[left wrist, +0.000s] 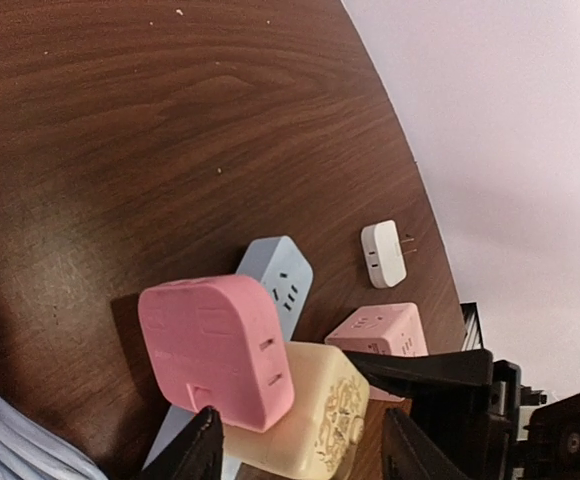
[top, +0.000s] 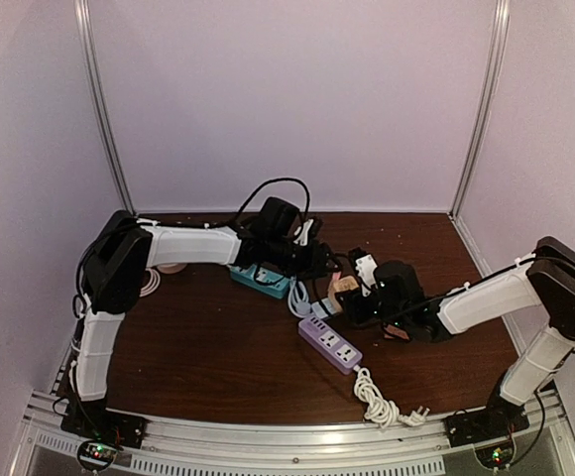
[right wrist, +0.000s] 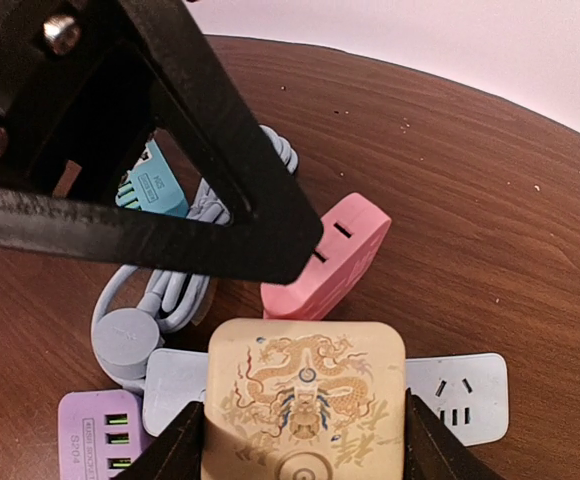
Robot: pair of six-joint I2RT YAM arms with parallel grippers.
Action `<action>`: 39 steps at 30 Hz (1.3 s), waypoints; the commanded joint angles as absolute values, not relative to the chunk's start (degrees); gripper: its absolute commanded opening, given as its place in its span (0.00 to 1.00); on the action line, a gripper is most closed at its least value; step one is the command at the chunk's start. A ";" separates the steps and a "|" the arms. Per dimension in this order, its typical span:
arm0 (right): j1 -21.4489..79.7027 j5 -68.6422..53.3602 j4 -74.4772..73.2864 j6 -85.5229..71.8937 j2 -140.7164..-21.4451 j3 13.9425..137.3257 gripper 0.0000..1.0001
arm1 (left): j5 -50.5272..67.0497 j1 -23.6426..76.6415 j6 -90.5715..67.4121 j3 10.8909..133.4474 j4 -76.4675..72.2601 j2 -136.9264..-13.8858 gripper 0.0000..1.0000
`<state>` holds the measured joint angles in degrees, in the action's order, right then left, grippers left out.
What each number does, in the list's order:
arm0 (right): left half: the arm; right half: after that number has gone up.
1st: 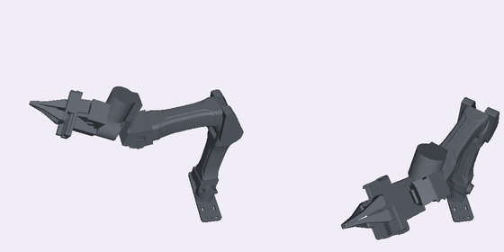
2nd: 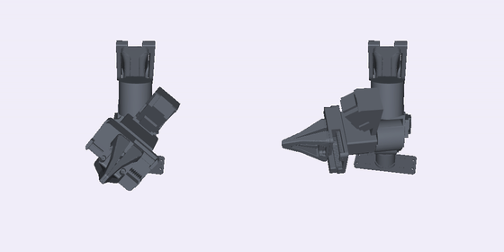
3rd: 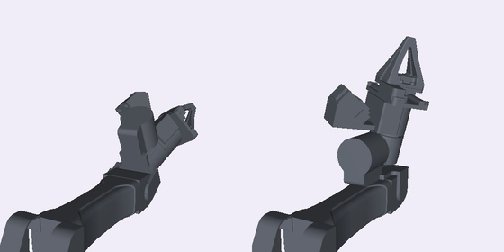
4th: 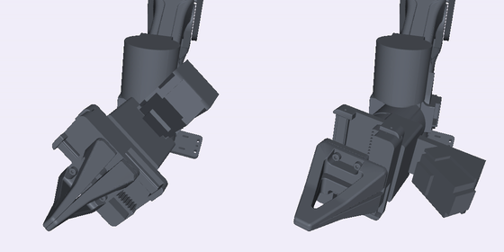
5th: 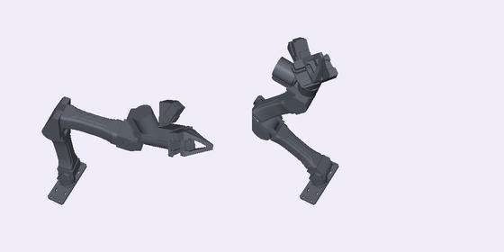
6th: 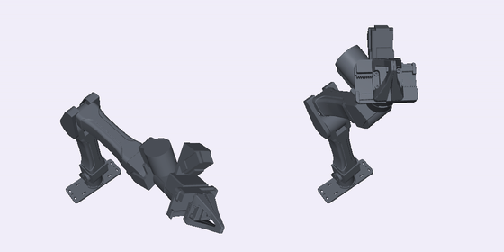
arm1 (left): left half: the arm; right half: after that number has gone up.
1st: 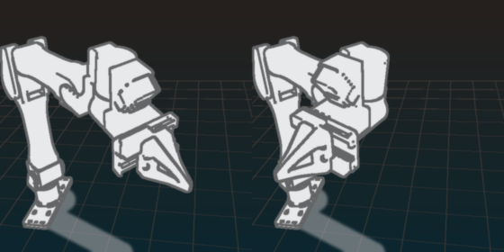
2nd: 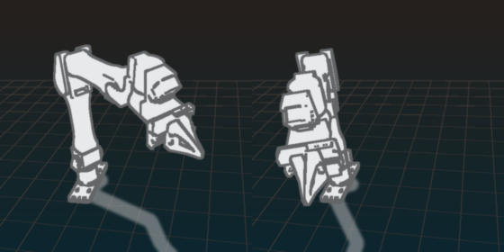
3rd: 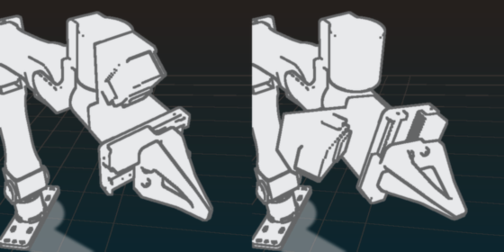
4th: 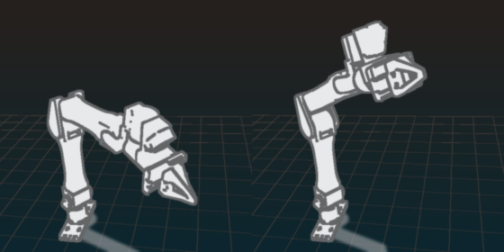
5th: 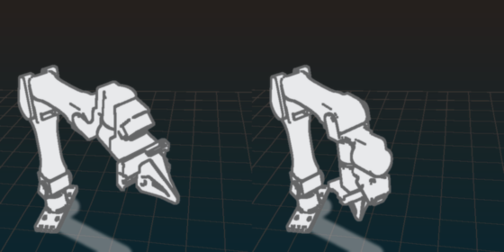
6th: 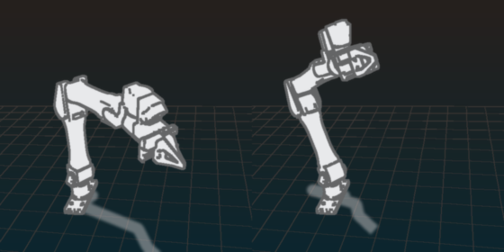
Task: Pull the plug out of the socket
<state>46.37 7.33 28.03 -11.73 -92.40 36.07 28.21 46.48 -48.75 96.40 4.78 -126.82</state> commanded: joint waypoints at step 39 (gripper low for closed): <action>61.89 45.14 11.70 -4.47 -106.48 54.81 0.27 | 5.67 46.86 -42.01 111.01 30.93 -130.02 0.06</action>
